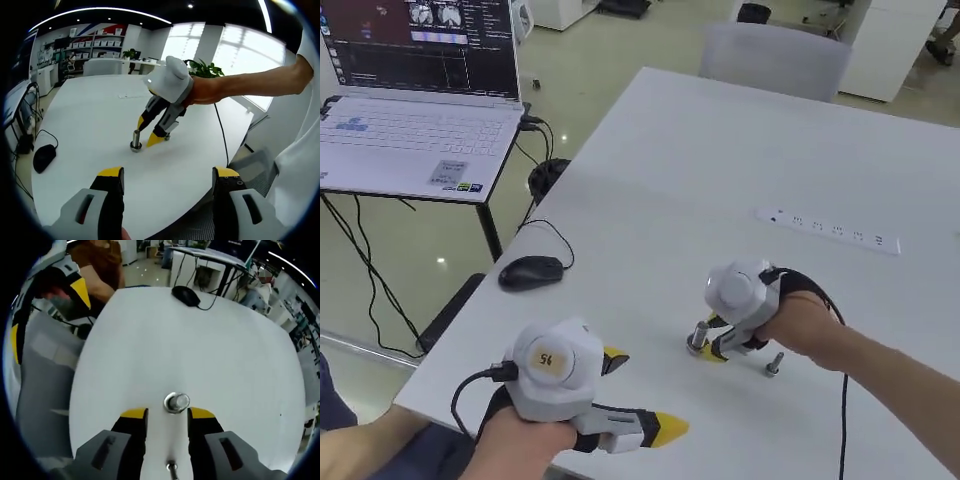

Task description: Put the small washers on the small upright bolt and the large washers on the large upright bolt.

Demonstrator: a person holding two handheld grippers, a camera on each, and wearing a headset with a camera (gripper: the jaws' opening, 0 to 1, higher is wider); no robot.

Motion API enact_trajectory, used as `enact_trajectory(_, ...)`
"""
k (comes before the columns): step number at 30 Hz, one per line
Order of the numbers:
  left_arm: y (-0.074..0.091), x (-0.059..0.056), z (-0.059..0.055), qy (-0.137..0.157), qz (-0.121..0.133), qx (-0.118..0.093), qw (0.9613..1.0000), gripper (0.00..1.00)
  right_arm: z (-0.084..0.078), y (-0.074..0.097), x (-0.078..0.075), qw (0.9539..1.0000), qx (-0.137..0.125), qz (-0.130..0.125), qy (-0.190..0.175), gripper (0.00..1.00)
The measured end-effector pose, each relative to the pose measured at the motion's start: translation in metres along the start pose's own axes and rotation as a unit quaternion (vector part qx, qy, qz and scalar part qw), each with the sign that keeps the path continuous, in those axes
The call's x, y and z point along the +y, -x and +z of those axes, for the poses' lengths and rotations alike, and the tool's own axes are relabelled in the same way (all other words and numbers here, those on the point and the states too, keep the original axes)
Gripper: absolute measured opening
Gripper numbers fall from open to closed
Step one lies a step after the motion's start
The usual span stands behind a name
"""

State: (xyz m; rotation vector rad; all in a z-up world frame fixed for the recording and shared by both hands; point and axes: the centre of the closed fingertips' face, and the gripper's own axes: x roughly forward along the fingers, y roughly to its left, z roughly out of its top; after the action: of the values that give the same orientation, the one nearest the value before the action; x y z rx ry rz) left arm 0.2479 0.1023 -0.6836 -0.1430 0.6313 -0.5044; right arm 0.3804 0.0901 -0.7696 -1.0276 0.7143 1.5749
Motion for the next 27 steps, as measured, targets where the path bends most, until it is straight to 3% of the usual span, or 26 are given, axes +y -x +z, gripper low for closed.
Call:
enact_trajectory(5,-0.005,0.001,0.0,-0.004,-0.003,0.001,1.0,0.71,-0.007,0.016,0.004,0.9986,-0.038,-0.013,-0.036,0.36)
enact_trajectory(10,-0.012,0.003,-0.001,-0.005,-0.005,0.002,1.0,0.71,-0.016,0.037,0.003,0.9914,-0.087,-0.043,-0.087,0.38)
enact_trajectory(15,-0.016,0.005,-0.003,-0.007,-0.008,0.005,0.9999,0.71,-0.032,0.064,0.004,0.9771,-0.137,-0.075,-0.145,0.41)
enact_trajectory(22,-0.017,0.01,-0.001,-0.014,-0.008,0.008,0.9998,0.71,-0.067,0.083,0.018,0.9633,-0.157,-0.095,-0.196,0.48)
enact_trajectory(27,-0.016,0.017,0.001,-0.019,-0.005,0.01,0.9998,0.71,-0.09,0.093,0.033,0.9466,-0.173,-0.121,-0.244,0.51)
